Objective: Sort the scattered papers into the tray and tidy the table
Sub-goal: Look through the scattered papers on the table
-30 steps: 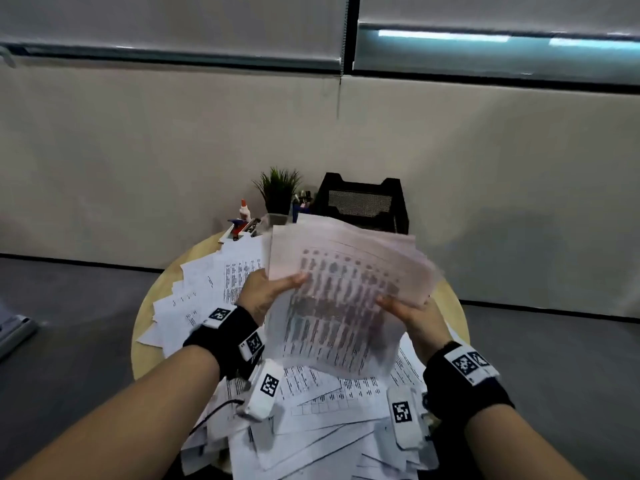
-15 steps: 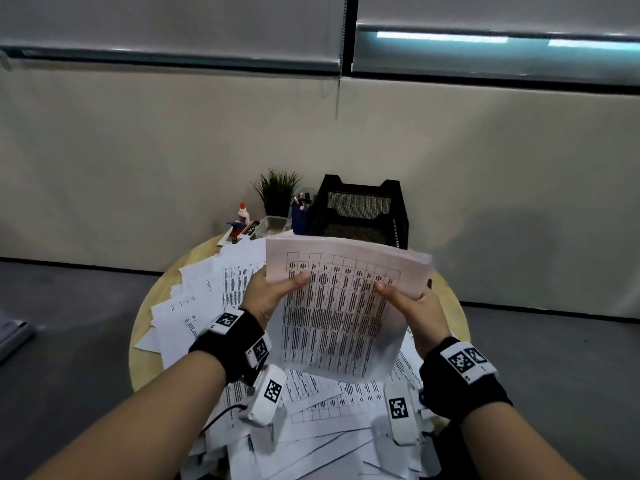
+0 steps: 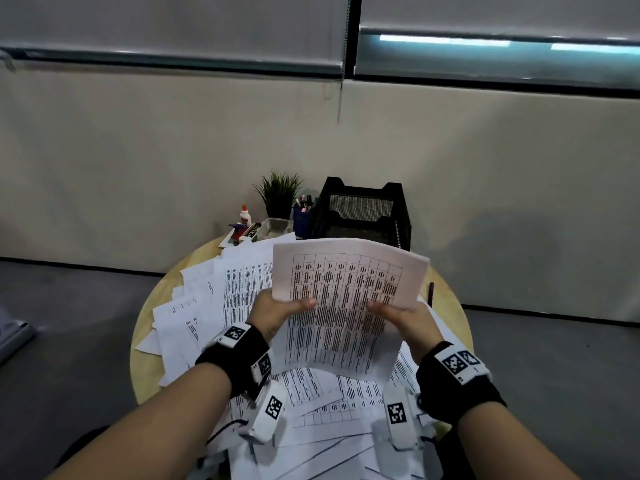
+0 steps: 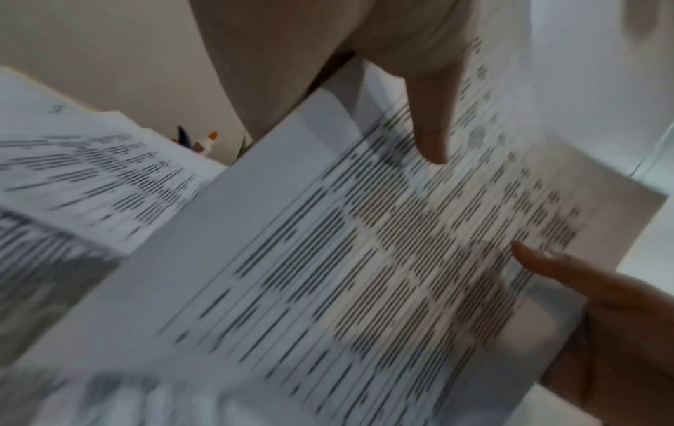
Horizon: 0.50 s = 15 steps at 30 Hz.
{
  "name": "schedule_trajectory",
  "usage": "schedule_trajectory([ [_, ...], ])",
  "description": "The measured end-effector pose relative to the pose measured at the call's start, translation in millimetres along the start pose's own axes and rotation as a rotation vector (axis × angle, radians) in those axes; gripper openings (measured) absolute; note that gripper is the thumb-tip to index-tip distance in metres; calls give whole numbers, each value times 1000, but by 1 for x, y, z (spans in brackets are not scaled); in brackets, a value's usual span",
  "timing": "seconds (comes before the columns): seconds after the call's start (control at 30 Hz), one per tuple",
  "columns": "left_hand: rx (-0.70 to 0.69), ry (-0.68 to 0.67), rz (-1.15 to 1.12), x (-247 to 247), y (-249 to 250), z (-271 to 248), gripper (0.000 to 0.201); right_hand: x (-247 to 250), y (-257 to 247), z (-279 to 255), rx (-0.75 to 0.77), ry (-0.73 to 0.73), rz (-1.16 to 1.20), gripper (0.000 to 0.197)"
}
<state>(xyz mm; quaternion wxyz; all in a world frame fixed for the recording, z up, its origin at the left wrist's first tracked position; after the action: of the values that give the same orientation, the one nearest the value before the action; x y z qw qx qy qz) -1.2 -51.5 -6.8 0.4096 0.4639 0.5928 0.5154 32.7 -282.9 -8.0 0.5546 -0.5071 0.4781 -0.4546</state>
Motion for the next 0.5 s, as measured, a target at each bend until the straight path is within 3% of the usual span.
schedule_trajectory([
  [0.1, 50, 22, -21, -1, -15, -2, 61, 2, 13, -3, -57, 18, -22, 21],
  [0.13, 52, 32, -43, 0, -16, 0, 57, 3, 11, -3, -48, 35, -13, 20],
  [0.2, 57, 40, -39, -1, -13, 2, 29, 5, 3, -1, -10, 50, 7, 20],
  [0.33, 136, 15, 7, -4, -28, -5, 35, 10, 34, -4, -97, 82, -24, 23],
  [0.43, 280, 21, 115, -4, -67, -12, 69, 14, 84, -13, -239, 108, -139, 23],
  [0.5, 320, 4, 191, -4, -83, -12, 79, 15, 97, -17, -259, 140, -150, 15],
])
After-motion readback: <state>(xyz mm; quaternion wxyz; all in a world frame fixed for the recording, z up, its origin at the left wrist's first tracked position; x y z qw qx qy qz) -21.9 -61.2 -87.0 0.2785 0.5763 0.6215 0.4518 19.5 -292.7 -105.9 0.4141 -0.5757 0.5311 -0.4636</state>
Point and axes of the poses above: each hand's wrist, its own z-axis towards the middle knuckle, its own x-axis out of the back of the hand, y = z × x, the point moved 10 cm from there along z, towards the middle knuckle, and after that the axes turned 4 degrees about x, right-handed, at the moved point
